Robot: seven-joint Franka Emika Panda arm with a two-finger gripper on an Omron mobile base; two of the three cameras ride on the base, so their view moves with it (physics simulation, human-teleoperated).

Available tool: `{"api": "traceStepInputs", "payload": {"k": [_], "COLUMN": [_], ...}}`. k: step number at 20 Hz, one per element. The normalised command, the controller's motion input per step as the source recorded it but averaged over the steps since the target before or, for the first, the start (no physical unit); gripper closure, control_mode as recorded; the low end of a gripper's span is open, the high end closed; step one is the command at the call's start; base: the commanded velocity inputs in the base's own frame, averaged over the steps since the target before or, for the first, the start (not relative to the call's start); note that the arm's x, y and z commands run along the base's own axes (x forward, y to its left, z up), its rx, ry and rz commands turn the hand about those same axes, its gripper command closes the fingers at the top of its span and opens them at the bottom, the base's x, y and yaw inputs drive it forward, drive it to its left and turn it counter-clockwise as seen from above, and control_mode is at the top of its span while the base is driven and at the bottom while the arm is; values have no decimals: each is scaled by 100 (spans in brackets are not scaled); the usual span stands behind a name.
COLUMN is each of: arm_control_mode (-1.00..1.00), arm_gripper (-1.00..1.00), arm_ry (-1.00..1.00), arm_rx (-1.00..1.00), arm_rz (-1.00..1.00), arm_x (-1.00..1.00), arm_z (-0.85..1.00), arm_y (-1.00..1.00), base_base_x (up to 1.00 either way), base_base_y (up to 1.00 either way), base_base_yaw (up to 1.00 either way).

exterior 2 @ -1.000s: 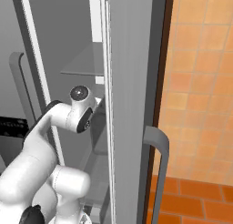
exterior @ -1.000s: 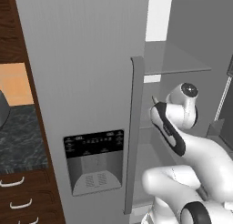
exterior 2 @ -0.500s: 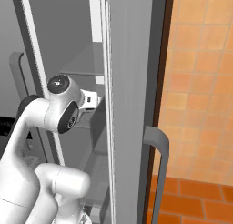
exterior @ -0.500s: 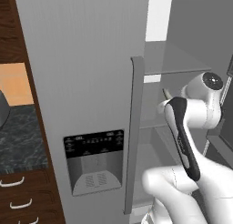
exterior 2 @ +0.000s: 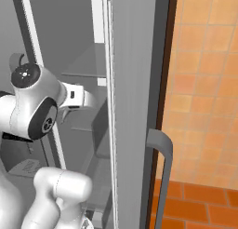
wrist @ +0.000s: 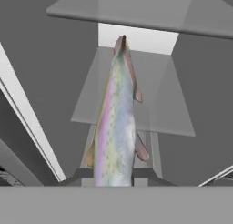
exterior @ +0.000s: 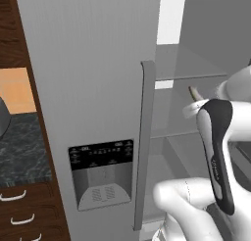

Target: Place one corn and one fish in each tupperware on the nearby counter, to pack two identical lunches.

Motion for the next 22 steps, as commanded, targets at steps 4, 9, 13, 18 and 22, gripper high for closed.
{"api": "traceStepInputs", "payload": {"k": [4, 9, 13, 18, 22], "arm_control_mode": [-100, -100, 100, 100, 100], "arm_gripper": [100, 100, 100, 100, 100], "arm_ry": [-1, -4, -5, 0, 0], "arm_rx": [0, 0, 0, 0, 0], "arm_rz": [-1, 0, 0, 0, 0], "arm_x": [-87, -84, -43, 0, 0], "arm_z": [71, 65, 11, 0, 0], "arm_y": [1, 0, 9, 0, 0], "base_base_x": [0, 0, -50, -77, -21], "base_base_y": [0, 0, 20, 97, 100], "base_base_yaw": [0, 0, 0, 0, -1]}}
